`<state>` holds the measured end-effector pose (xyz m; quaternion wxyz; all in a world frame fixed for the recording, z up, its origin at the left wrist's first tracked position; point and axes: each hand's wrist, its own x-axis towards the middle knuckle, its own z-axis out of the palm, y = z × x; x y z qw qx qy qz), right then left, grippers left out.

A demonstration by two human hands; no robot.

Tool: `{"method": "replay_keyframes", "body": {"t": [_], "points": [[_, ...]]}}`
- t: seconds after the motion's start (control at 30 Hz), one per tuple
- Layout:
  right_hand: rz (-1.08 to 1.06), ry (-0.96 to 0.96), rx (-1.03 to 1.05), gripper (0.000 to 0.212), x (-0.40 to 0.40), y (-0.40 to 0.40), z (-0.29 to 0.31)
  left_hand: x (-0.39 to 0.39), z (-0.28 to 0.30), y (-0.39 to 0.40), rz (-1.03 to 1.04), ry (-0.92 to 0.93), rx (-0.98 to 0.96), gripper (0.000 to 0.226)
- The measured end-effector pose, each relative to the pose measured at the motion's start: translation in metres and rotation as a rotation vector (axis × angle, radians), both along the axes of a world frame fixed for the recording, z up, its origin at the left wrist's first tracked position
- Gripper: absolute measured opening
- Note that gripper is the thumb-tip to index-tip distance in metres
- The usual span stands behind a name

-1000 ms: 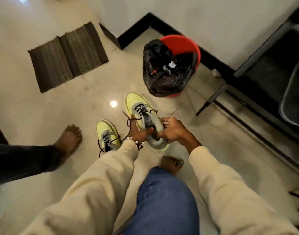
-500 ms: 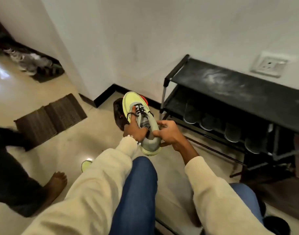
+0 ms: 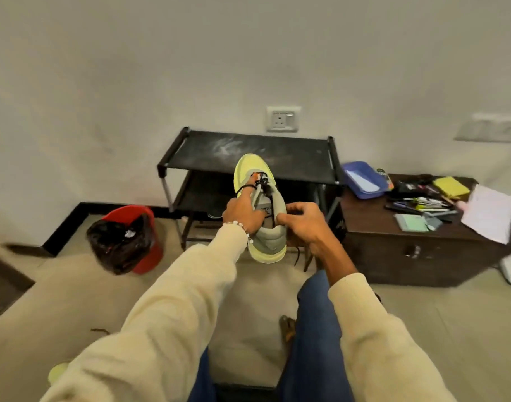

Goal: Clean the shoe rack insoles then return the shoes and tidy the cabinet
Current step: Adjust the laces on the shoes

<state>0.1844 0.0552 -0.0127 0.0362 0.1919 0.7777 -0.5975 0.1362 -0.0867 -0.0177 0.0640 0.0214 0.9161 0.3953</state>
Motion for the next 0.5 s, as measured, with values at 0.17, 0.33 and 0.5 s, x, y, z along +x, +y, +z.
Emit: {"method": "replay_keyframes", "body": {"t": [0.17, 0.33, 0.5], "points": [[-0.162, 0.027, 0.102, 0.042, 0.028, 0.059, -0.002, 0.006, -0.002, 0.070, -0.186, 0.006, -0.064, 0.079], [-0.387, 0.015, 0.264, 0.057, 0.058, 0.119, -0.013, 0.019, -0.005, 0.147, -0.360, 0.076, -0.046, 0.076], [-0.516, -0.057, 0.271, 0.052, 0.077, 0.165, -0.027, 0.031, -0.017, 0.204, -0.475, 0.048, -0.025, 0.077]]}}
